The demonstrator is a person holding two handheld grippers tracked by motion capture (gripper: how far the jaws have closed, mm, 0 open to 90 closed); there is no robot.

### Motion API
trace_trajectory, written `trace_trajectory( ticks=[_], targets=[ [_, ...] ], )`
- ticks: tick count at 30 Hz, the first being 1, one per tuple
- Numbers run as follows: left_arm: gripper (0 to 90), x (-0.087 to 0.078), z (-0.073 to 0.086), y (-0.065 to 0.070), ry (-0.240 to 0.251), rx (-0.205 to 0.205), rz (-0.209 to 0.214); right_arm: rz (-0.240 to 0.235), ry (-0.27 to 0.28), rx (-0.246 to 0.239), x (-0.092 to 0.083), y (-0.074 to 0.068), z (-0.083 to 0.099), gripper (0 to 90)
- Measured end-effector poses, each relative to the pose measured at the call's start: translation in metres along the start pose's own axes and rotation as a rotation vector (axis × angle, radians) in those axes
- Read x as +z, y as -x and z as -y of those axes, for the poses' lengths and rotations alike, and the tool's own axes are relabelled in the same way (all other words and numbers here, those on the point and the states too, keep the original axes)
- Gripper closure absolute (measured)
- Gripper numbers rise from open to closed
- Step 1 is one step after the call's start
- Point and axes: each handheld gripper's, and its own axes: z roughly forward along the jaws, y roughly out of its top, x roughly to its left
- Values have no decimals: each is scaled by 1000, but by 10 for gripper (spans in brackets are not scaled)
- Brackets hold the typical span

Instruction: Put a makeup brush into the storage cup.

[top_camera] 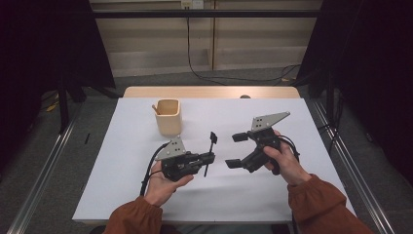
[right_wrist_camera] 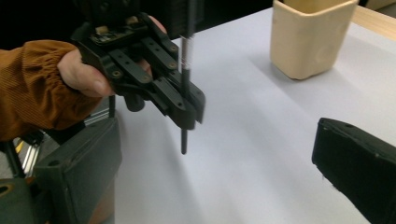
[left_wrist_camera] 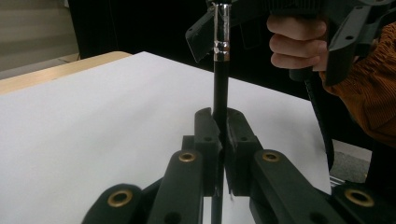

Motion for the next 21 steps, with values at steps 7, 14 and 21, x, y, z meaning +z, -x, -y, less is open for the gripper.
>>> trace_trajectory(
  ticks=[7,14,21],
  targets=[
    [854,-8,-1,-4,-3,-4,-25,32,29,12,-5,2,9,10],
    [854,-17,-3,-7,9,-12,-42,42,60,16,-12,2,14,8],
    [854,-25,-7,-11,19,-8,-63,89,84,24,-21,1,24,9]
  ],
)
